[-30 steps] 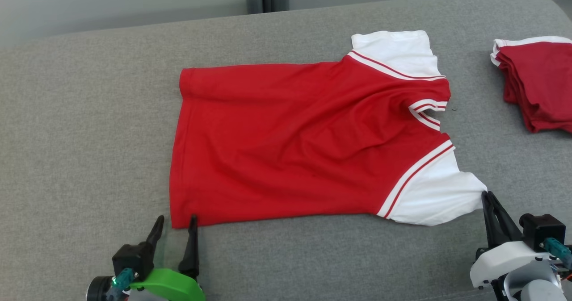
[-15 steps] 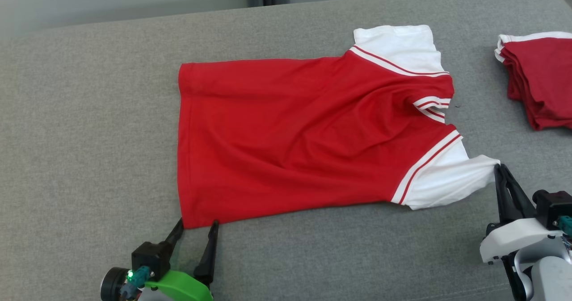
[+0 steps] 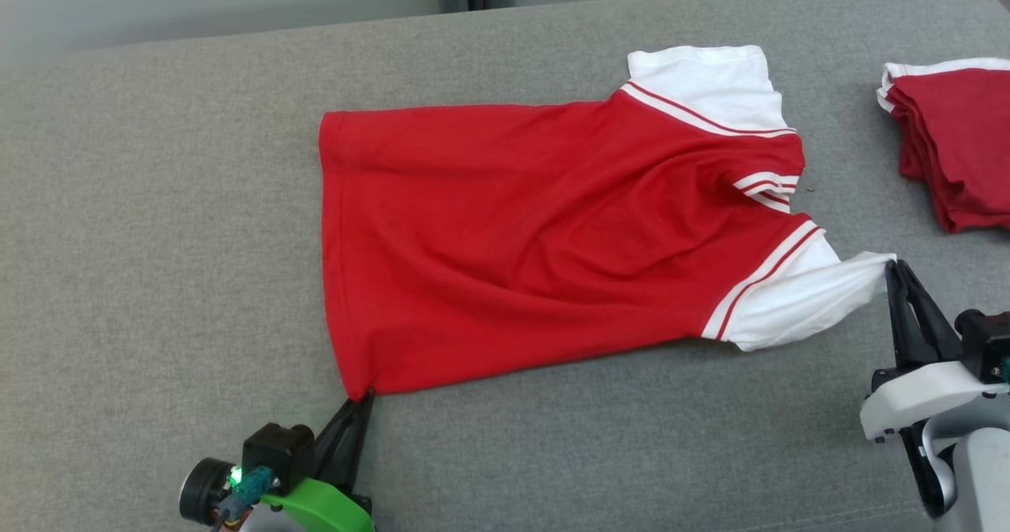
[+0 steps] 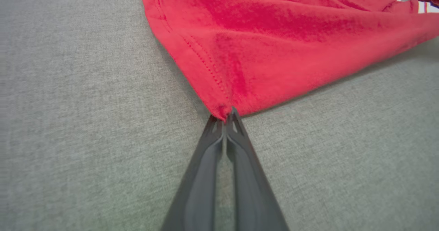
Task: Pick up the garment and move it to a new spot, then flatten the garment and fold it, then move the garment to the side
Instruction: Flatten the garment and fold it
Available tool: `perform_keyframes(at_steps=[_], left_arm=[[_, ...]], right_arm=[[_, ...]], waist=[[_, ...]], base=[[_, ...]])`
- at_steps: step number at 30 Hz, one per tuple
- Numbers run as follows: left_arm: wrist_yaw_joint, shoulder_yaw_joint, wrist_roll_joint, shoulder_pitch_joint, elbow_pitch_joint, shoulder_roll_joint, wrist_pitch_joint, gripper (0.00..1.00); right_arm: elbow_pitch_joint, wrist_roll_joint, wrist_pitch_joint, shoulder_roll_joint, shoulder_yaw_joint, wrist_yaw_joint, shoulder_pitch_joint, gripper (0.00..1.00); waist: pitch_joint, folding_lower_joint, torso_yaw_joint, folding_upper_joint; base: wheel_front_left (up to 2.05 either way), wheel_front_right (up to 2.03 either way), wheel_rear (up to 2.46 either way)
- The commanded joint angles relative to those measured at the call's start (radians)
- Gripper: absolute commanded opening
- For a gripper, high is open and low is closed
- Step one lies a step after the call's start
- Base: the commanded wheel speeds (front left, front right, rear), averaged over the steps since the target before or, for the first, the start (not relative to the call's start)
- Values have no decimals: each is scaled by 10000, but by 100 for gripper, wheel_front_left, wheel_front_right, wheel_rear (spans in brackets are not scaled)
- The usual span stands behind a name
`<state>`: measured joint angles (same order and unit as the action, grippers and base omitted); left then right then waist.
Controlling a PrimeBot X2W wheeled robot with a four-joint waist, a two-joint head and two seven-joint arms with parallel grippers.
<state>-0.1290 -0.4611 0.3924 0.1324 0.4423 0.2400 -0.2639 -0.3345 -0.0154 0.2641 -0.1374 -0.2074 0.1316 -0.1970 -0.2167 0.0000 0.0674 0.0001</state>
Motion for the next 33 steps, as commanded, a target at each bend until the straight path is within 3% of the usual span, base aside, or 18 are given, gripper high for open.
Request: perform_keyframes(at_steps=[1,8,17,24,28,33], left_arm=[[-31,-23,29,49,-248,173,-2,0],[-31,440,-164,535,-2761,866,-2,0],[-29,1240,333,3217,-5474,2542,-1,0],[-29,607,1653,5922,-5417,3873,685,0],[-28,166,2299,6924,-4979,4126,1212,0],[-17,13,2740,7872,-3737,3942,1277,0]], right_arm=[[136,-54,-1,-57,62,-20,-155,0],[1725,-712,-1,-272,273,-20,-781,0],[3848,-1852,-2,-1514,459,-20,-3119,0],[4043,-2283,-775,-2969,995,-20,-5806,0],[3535,-2231,-1247,-3392,1478,-20,-6935,0],[2250,-1812,-1213,-3407,2019,-20,-8329,0]], waist=[[112,0,-60,-1],[490,0,-274,-1],[754,0,-270,-1],[371,0,-289,-1],[-192,0,-332,-1],[-1041,0,-372,-1]], base=[[0,0,0],[0,0,0],[0,0,0],[0,0,0],[0,0,0],[0,0,0]])
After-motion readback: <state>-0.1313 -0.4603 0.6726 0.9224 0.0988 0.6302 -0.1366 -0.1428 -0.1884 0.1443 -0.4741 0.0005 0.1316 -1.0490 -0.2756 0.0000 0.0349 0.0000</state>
